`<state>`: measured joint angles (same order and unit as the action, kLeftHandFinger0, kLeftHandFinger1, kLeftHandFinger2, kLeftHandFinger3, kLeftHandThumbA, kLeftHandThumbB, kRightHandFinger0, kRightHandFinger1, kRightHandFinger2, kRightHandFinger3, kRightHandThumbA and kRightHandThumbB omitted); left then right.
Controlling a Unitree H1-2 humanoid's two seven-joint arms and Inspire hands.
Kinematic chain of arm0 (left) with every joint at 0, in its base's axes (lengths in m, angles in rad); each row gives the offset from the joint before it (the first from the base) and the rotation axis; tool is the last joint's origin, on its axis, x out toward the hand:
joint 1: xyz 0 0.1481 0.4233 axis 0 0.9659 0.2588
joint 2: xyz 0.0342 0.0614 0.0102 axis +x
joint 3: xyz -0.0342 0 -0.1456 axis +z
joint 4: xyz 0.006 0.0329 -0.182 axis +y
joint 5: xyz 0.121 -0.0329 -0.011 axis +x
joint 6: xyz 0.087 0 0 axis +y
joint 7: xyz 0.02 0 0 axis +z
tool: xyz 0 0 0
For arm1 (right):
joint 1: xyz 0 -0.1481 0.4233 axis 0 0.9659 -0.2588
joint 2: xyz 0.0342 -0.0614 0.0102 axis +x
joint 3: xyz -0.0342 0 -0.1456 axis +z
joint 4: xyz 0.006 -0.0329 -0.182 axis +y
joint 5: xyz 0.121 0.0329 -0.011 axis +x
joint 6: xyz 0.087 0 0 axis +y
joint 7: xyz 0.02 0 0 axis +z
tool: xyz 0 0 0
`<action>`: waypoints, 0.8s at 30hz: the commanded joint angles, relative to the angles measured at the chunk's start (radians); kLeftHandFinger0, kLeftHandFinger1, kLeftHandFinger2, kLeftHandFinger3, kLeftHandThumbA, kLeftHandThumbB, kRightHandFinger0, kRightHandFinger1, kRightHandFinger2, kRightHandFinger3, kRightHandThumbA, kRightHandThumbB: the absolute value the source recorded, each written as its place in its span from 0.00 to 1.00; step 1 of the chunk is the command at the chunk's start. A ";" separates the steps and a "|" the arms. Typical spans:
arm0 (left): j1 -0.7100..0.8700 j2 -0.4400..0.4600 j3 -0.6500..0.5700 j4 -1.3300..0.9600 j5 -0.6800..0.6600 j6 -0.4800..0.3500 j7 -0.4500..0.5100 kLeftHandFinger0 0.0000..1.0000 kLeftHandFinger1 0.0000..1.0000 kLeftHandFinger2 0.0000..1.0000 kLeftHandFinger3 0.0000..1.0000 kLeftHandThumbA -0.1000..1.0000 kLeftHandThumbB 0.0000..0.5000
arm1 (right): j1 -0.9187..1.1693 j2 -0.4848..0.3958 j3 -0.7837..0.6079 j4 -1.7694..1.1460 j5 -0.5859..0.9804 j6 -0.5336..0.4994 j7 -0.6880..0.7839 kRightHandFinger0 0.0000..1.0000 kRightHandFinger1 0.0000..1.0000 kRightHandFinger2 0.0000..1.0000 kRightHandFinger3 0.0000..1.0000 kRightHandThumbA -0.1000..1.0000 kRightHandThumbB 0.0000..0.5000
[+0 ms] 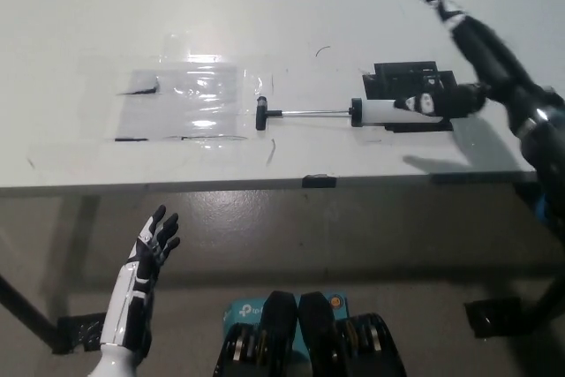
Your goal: The robot uses right hand to pick up a small white air pumper and uses its left hand to compress it, and then puts it on the desk
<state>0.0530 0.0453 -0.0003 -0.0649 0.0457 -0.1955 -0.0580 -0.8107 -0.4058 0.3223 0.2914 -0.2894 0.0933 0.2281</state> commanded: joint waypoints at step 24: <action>0.030 0.027 0.006 0.048 0.038 -0.184 0.018 1.00 1.00 1.00 1.00 1.00 0.24 | -0.503 0.140 0.276 0.881 -0.181 -0.012 0.229 1.00 1.00 1.00 1.00 1.00 0.94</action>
<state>0.0863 0.0665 0.0015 -0.0020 0.0780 -0.3253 -0.0569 -1.2166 -0.2711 0.5938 1.1486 -0.4377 0.1190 0.4476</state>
